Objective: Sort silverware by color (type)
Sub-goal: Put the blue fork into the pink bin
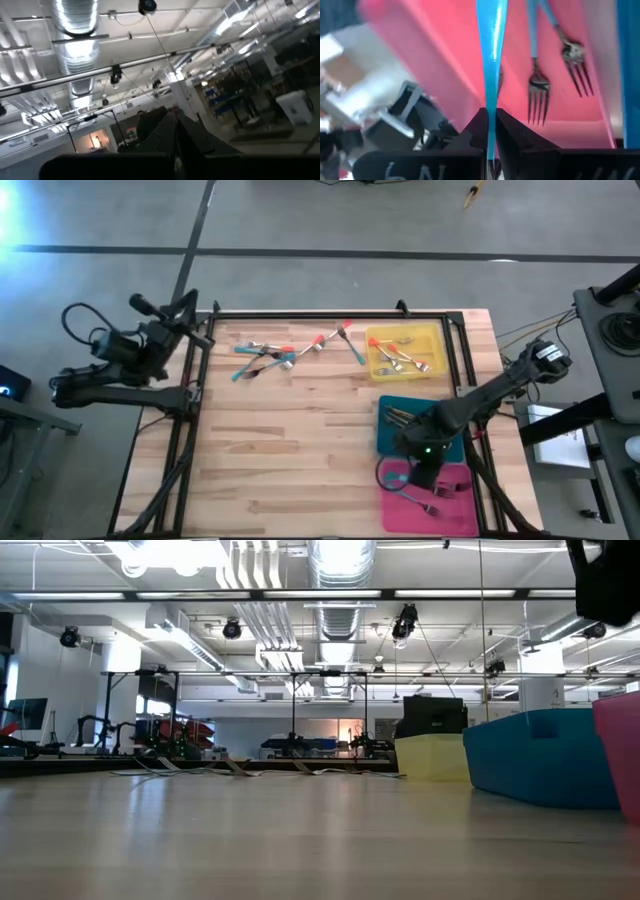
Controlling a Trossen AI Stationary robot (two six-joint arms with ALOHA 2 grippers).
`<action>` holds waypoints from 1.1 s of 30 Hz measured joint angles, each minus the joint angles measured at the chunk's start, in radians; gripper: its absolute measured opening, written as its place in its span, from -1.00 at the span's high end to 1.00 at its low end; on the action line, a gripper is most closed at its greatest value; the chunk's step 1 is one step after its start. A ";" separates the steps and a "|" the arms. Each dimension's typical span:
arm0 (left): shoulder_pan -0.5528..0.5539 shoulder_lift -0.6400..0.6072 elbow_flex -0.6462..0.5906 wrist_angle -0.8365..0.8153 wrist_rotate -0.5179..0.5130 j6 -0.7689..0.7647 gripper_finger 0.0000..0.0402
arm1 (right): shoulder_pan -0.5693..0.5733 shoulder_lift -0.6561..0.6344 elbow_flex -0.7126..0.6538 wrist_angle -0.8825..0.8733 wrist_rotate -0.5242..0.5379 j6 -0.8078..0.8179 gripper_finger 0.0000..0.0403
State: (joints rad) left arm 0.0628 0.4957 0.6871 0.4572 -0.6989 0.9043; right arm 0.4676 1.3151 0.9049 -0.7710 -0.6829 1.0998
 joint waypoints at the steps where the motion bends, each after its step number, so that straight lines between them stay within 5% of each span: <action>1: 0.000 -0.003 0.012 -0.048 0.000 -0.005 1.00 | 0.000 0.011 -0.007 0.002 0.004 0.029 0.94; 5: 0.000 -0.007 0.060 -0.256 0.000 -0.109 1.00 | -0.001 0.037 -0.012 0.007 -0.001 0.041 0.91; 14: 0.040 0.021 0.255 -1.034 0.001 -0.707 1.00 | -0.007 0.041 0.006 0.029 0.006 0.043 0.56; 25: 0.060 0.108 0.380 -1.408 0.008 -0.882 1.00 | -0.117 0.041 0.006 0.029 -0.003 0.050 0.40; 33: 0.065 0.205 0.378 -1.461 0.068 -0.869 1.00 | -0.295 0.034 0.006 0.057 -0.187 -0.087 0.47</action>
State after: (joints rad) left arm 0.1278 0.7004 1.0649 -1.0040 -0.6312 0.0349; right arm 0.1721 1.3492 0.9108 -0.7138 -0.8694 1.0123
